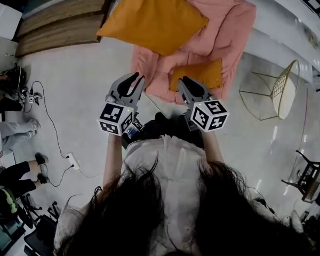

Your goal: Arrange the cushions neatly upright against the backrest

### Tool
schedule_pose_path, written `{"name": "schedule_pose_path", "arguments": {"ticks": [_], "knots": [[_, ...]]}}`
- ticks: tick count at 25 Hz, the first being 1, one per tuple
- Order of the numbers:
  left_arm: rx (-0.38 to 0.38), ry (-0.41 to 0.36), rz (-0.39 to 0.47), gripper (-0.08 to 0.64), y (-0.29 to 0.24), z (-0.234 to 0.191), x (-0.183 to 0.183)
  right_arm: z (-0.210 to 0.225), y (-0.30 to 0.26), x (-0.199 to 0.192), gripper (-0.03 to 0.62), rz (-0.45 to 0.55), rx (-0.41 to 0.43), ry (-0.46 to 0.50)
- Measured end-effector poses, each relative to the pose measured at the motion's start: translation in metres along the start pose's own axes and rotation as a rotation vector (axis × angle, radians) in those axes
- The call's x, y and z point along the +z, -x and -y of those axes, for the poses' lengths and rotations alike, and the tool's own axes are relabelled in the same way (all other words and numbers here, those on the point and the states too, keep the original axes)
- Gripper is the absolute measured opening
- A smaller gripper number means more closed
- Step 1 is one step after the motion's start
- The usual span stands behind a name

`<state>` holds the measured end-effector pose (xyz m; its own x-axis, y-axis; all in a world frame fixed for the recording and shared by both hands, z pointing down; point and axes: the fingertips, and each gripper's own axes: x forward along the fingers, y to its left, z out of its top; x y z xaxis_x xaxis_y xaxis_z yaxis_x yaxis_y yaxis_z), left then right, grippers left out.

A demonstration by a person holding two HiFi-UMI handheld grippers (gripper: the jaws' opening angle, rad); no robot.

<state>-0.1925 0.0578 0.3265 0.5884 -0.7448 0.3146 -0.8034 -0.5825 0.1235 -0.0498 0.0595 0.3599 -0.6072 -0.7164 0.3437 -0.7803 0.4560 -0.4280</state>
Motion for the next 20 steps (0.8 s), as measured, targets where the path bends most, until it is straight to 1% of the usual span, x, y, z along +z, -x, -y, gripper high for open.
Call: {"name": "schedule_pose_path", "arguments": {"ticks": [3,7,12,17,20], "knots": [[-0.009,-0.013,-0.022,0.084,-0.005,-0.003,-0.001,0.012,0.0,0.001,0.083,0.016,-0.028,-0.019],[0.007,-0.027,-0.038,0.084,-0.016,-0.013,0.0,0.031,-0.002,-0.004,0.083,0.009,-0.048,-0.043],[0.037,-0.062,-0.048,0.086,-0.041,-0.03,0.018,0.065,-0.013,0.006,0.083,0.006,-0.06,-0.046],[0.063,-0.09,-0.053,0.086,-0.079,-0.052,0.043,0.108,-0.041,0.025,0.083,0.002,-0.054,-0.039],[0.092,-0.098,-0.085,0.086,-0.104,-0.072,0.052,0.136,-0.063,0.032,0.083,-0.01,-0.043,-0.031]]}}
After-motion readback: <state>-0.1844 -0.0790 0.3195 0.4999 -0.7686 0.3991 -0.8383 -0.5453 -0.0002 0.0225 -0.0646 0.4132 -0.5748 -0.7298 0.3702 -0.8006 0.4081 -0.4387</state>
